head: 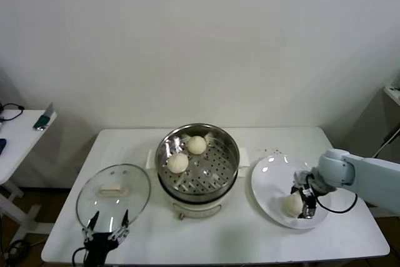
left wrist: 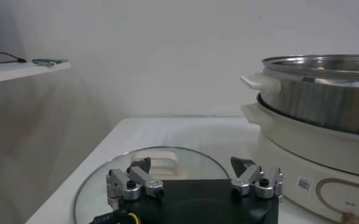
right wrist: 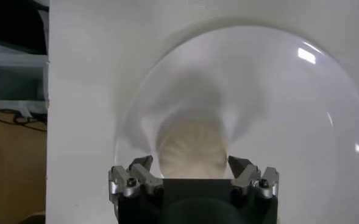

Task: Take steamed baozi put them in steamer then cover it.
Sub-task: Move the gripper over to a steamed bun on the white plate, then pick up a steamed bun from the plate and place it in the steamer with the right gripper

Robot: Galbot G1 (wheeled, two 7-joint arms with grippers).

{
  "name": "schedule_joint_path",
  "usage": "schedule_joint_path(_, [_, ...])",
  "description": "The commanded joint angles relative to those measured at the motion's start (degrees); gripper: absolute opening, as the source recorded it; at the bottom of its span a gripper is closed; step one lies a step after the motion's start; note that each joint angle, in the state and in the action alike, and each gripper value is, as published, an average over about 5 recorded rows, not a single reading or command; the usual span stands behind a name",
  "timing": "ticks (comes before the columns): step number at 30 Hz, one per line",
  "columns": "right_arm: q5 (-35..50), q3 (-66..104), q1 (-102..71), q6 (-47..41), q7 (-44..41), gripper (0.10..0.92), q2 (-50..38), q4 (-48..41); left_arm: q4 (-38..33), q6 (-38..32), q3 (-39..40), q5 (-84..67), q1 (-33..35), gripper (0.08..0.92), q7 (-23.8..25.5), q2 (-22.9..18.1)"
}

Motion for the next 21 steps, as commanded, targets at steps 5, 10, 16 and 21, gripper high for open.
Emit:
schedule_joint_path(5, [-0.3,1.13,-0.56,0.0,-0.48,0.736,0.5,-0.36,0.08,-0.06,0.07,0.02,-0.15,0.823,-0.05,-0.03])
schedule_joint_path(10, [0.56,-0.93,3.63,1.35,-1.86,0.699,0.63,0.22,0.06,-0.08,0.02,0.0,-0.17,0.823,-0.1,-0.05])
schedule_joint_path(16, [2.39,-11.1,19.56,6.35,-5.97,0.688,2.36,1.86,-0.03,-0.11,0.0,-0.01,-0.12,0.823,-0.13,-0.11])
schedule_joint_path(21, [4.24,-22.72,40.47,15.46,-10.09,0.687,8.32,2.16,-0.26,-0.04,-0.1,0.01,-0.02,0.823,-0.14,-0.12])
